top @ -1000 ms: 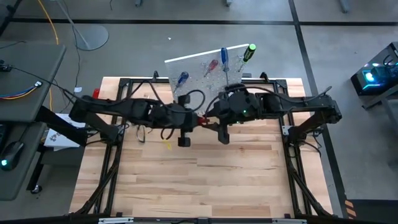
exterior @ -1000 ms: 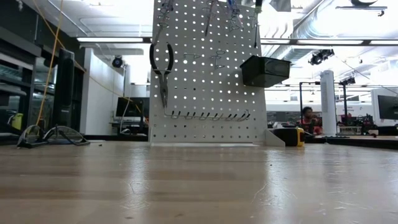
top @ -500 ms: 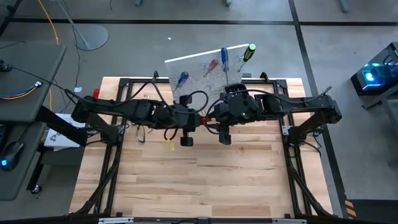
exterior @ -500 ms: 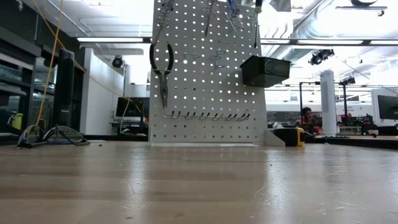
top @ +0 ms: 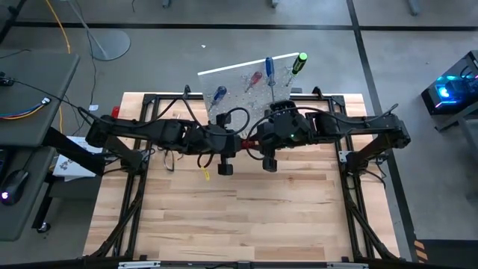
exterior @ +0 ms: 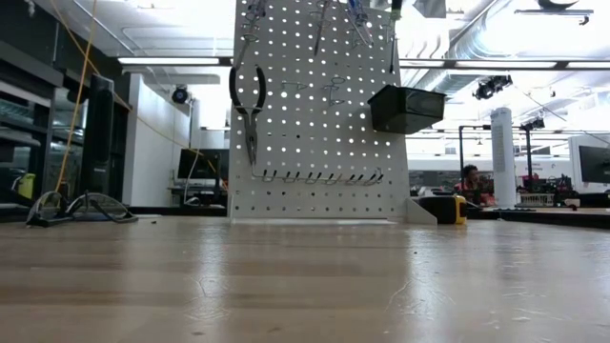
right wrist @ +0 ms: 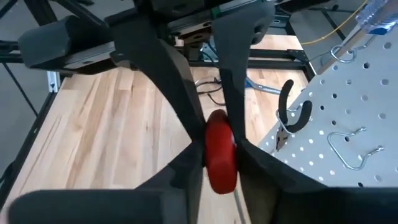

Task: Hang tools onto peg board
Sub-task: Hang the red allen wrench on the peg board

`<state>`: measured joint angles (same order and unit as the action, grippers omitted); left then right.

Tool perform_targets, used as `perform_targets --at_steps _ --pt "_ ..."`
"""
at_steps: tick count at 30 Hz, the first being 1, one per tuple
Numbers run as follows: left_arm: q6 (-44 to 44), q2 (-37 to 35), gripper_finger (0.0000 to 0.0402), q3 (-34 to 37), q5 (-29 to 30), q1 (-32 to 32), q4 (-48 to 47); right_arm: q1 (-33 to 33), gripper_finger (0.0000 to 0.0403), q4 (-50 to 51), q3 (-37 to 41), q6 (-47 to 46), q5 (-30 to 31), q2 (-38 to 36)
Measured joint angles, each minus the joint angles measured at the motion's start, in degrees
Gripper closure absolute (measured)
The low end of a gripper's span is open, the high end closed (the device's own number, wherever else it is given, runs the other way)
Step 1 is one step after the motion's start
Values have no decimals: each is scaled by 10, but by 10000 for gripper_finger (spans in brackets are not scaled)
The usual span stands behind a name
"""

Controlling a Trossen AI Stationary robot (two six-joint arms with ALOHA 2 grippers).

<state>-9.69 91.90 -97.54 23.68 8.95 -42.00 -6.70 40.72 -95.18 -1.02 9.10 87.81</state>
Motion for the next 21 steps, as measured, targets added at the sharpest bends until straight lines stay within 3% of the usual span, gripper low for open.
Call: perform_targets --at_steps 5,12,21 --pt "4 0 356 0 -3 0 -1 0 365 -1 0 7 7 0" --pt "19 0 351 0 -2 0 -1 -3 368 -1 0 4 17 0" --pt "107 -9 208 0 4 0 -68 -10 368 83 -38 -20 23 0"
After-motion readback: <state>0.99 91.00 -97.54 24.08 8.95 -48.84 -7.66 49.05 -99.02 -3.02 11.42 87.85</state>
